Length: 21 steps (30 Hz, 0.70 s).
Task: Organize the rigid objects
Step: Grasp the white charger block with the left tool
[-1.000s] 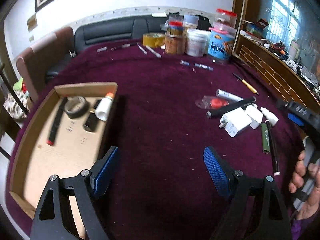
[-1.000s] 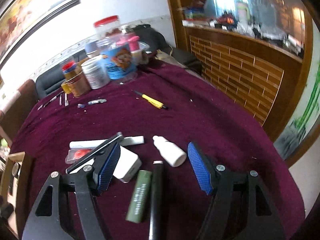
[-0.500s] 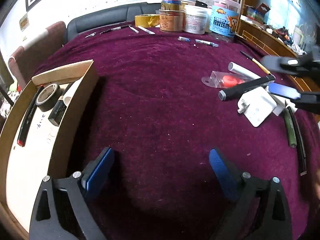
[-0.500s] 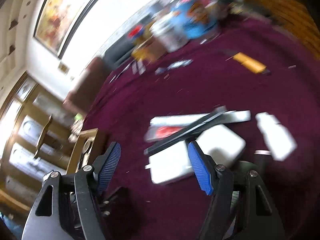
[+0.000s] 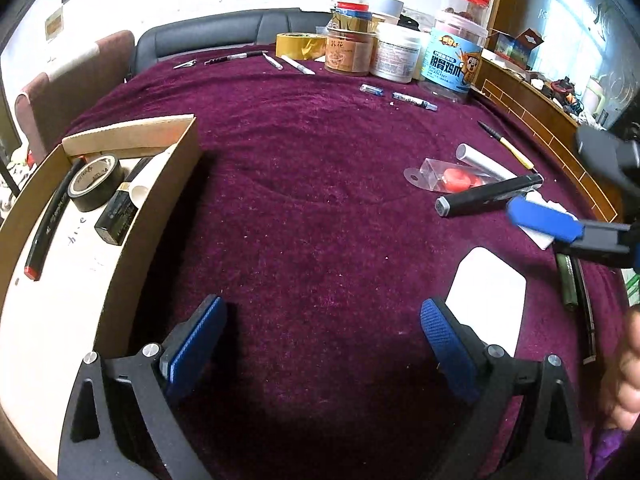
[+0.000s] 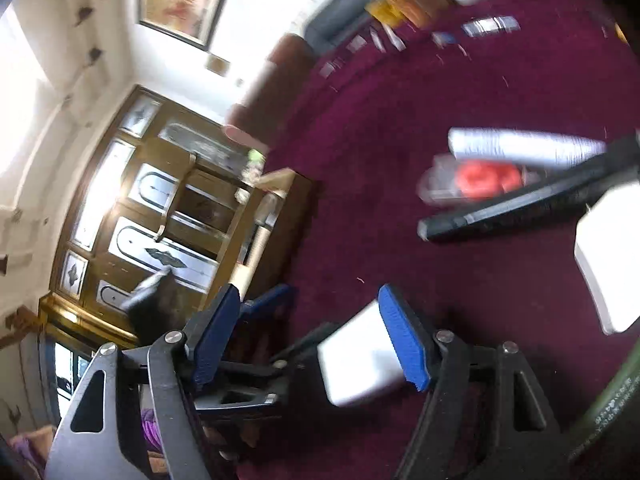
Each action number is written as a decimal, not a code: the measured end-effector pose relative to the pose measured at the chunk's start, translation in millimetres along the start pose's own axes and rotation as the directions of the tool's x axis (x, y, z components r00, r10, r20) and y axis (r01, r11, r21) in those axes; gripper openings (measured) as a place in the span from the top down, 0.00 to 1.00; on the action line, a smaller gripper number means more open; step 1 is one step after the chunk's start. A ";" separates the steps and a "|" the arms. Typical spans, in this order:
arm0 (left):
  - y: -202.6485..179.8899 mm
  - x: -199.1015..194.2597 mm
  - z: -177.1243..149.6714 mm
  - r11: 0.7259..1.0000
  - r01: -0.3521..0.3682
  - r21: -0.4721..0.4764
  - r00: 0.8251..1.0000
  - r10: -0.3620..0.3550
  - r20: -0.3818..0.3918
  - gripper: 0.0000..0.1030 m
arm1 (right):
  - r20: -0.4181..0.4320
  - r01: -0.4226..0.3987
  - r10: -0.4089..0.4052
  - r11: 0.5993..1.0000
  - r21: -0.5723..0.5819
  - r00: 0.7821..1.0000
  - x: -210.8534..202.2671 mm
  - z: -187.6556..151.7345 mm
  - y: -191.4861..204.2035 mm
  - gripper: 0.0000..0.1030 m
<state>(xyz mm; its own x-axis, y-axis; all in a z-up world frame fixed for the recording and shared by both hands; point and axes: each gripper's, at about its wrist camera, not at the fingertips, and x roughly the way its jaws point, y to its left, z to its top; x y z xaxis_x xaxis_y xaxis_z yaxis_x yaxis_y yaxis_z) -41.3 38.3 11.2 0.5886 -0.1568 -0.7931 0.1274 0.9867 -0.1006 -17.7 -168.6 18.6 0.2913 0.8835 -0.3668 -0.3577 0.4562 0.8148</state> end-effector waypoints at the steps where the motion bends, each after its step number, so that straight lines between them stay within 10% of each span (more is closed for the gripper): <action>1: 1.4 -0.6 0.3 1.000 0.010 -0.008 1.000 -0.010 0.004 0.08 | 0.034 0.006 -0.006 1.000 0.000 0.999 -8.1 -0.2 0.3 0.29; 6: 0.1 -18.9 -1.2 0.998 0.058 -0.013 0.997 -0.058 0.054 0.08 | 0.133 0.031 -0.041 0.996 0.078 0.990 -37.5 -2.1 -14.8 0.29; 21: -103.1 -0.9 0.8 0.927 -0.010 0.375 1.000 0.014 -0.007 0.08 | 0.347 0.057 -0.121 0.980 0.189 0.930 -92.9 0.9 -26.5 0.25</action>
<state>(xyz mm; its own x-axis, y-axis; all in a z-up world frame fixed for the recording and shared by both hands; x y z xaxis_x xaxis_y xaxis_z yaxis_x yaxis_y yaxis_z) -54.3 -63.3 22.8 0.5848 -0.1431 -0.7985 0.4119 0.9004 0.1404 -34.5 -262.9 31.5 0.6220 0.7296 -0.2843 -0.1661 0.4777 0.8627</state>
